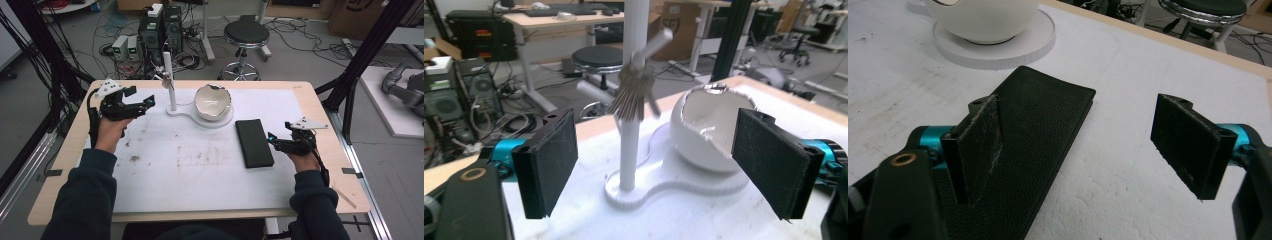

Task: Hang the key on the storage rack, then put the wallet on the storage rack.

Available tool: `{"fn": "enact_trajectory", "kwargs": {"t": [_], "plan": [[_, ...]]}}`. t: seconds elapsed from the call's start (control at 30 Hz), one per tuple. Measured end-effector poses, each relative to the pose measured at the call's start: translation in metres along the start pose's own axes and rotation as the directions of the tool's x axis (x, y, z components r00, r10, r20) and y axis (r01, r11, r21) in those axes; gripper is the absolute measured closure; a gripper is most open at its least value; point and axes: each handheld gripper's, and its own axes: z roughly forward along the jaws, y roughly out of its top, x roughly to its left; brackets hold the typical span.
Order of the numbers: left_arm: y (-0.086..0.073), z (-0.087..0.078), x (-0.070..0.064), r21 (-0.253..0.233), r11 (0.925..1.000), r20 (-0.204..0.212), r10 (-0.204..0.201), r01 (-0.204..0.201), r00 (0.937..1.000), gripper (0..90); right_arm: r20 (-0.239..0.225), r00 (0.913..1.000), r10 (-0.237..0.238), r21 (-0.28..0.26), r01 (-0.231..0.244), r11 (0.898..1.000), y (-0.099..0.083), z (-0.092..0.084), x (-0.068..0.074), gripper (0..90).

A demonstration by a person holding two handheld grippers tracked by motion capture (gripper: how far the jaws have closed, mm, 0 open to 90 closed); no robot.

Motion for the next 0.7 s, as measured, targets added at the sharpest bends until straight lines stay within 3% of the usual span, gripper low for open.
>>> {"fn": "enact_trajectory", "kwargs": {"t": [0.3, 0.53, 0.7], "plan": [[-0.037, -0.012, -0.005, 0.034, 0.9993, 0.005, -0.018, 0.018, 0.9998, 18.5, -0.001, 0.9999, -0.011, 0.014, 0.011, 1.000, 0.001, 0.003, 0.002, 21.0], [-0.047, -0.021, -0.014, 0.048, 0.9988, 0.024, 0.010, -0.011, 0.9997, 18.6, -0.002, 1.0000, -0.009, -0.001, 0.009, 1.000, 0.001, 0.001, 0.000, 20.9], [-0.056, -0.023, -0.021, 0.054, 0.9984, 0.038, 0.015, -0.017, 0.9992, 18.5, -0.018, 0.9998, -0.001, 0.040, 0.001, 0.999, -0.001, 0.007, 0.000, 20.9]]}}
